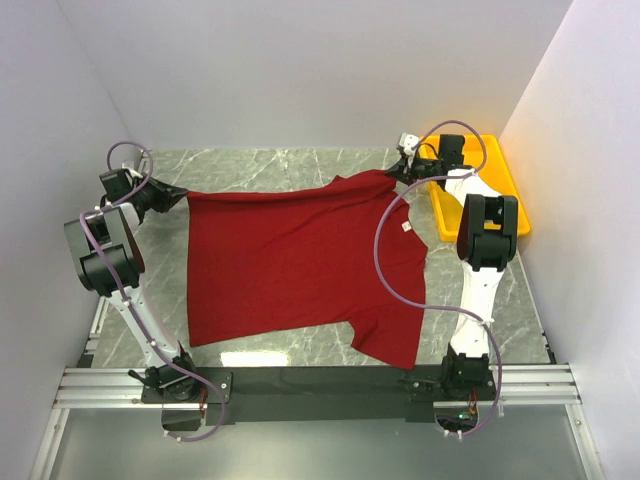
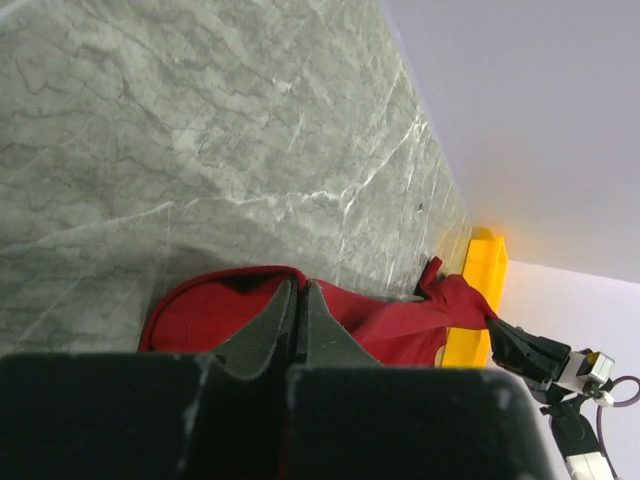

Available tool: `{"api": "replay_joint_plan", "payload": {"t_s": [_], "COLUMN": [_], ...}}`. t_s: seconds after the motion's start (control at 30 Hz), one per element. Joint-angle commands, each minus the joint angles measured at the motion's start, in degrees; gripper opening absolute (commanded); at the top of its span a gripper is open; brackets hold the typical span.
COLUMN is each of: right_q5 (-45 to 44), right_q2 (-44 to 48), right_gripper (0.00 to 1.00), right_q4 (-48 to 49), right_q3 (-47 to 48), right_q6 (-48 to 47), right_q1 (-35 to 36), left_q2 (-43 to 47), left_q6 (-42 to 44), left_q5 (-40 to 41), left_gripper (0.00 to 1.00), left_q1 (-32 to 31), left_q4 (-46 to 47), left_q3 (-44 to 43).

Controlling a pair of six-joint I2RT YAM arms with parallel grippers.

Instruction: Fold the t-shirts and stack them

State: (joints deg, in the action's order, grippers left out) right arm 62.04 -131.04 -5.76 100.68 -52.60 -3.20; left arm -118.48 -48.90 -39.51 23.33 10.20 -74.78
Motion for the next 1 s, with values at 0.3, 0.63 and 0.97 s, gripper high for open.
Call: {"api": "replay_joint_plan", "payload": {"t_s": [0.3,0.63,0.97], "right_q5": [2.65,2.47,-2.00], "right_q2": [5.80,7.47,7.73], "right_gripper": [0.00,0.00,0.00], "right_q4": [-5.48,-8.21,-10.41], "right_q3": [-1.11,-2.86,-4.01], "right_q6": [-6.01,-8.92,-11.21], "right_q1": [-0.05,-0.67,-0.40], "left_q2": [3.60,5.97,6.42], "left_q6": [2.85,4.95,9.26], "left_q5": [0.21,-1.53,-2.77], "left_gripper": [0.01,0.01,0.01], "left_q1": [0.75,1.54,1.54], "left_q4": [-1.23,-0.97,-5.36], "left_q3": [-0.36,2.54,4.29]}}
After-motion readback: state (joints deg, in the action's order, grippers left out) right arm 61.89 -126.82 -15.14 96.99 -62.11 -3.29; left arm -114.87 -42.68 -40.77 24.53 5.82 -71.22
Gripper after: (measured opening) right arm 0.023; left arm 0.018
